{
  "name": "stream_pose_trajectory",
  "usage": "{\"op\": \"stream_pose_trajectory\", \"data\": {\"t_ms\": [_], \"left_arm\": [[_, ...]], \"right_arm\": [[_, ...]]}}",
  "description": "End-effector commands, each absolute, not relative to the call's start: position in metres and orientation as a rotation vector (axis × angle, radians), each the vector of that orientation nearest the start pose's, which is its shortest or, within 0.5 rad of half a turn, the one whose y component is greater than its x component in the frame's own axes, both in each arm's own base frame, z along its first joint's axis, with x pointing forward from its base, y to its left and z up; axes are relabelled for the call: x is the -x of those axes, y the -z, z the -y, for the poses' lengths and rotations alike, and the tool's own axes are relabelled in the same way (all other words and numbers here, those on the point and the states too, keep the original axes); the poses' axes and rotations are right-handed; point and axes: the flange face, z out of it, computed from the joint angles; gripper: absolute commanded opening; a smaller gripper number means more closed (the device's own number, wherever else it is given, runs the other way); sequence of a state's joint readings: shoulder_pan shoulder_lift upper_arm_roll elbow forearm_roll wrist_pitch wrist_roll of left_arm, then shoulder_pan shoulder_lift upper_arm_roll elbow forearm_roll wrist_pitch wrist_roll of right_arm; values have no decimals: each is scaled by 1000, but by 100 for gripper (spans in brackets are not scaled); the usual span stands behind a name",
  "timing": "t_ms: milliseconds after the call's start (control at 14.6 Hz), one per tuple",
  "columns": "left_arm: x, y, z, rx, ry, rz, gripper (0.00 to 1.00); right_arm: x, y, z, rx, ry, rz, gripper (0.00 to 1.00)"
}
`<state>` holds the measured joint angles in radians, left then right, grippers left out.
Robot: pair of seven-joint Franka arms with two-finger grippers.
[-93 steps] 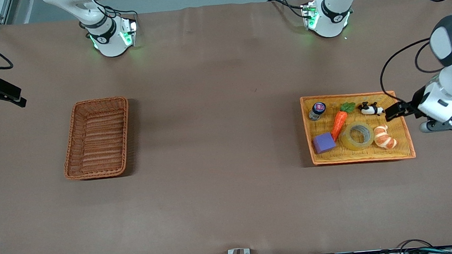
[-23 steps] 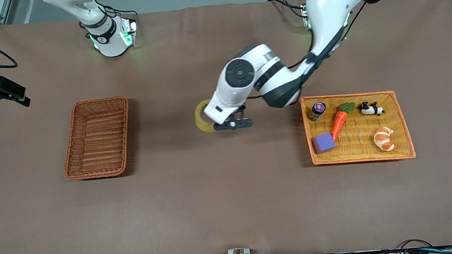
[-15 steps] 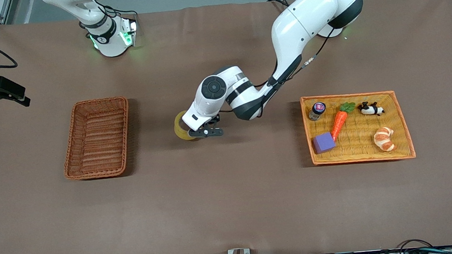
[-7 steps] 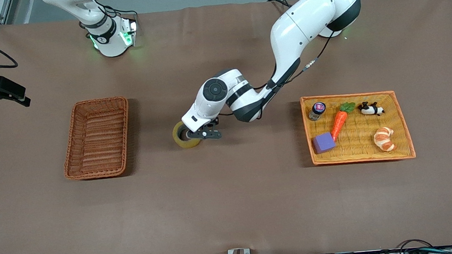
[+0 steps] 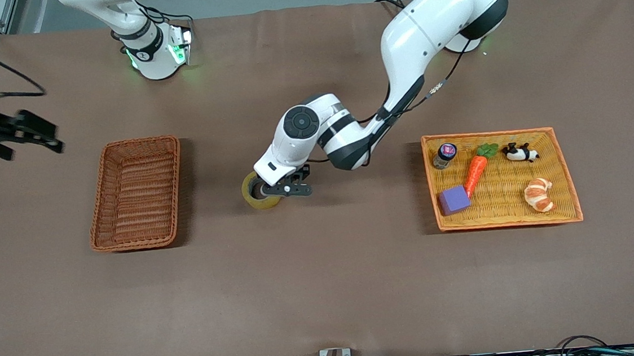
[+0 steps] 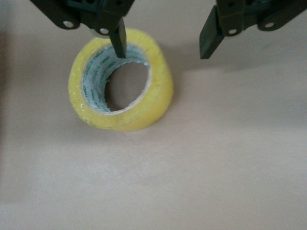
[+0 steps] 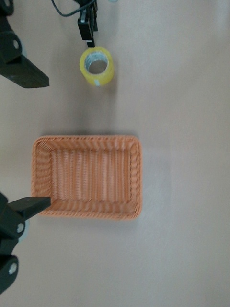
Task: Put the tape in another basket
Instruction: 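Set the tape down while the right gripper reaches over it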
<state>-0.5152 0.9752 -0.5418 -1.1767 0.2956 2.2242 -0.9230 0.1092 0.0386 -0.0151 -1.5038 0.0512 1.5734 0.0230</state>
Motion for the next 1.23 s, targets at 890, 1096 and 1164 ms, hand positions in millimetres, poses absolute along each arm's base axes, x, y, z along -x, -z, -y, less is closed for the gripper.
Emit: {"op": "stream_pose_trajectory", "data": {"t_ms": [890, 1096, 1164], "left_arm": [[-596, -539, 254, 3190, 115, -189, 100], [-599, -583, 163, 3208, 146, -166, 100], [-597, -594, 137, 3227, 166, -136, 100]], "right_arm": [[-518, -307, -325, 3170, 70, 299, 100], [-499, -273, -315, 3171, 102, 322, 100], [-498, -268, -315, 3175, 92, 322, 100]]}}
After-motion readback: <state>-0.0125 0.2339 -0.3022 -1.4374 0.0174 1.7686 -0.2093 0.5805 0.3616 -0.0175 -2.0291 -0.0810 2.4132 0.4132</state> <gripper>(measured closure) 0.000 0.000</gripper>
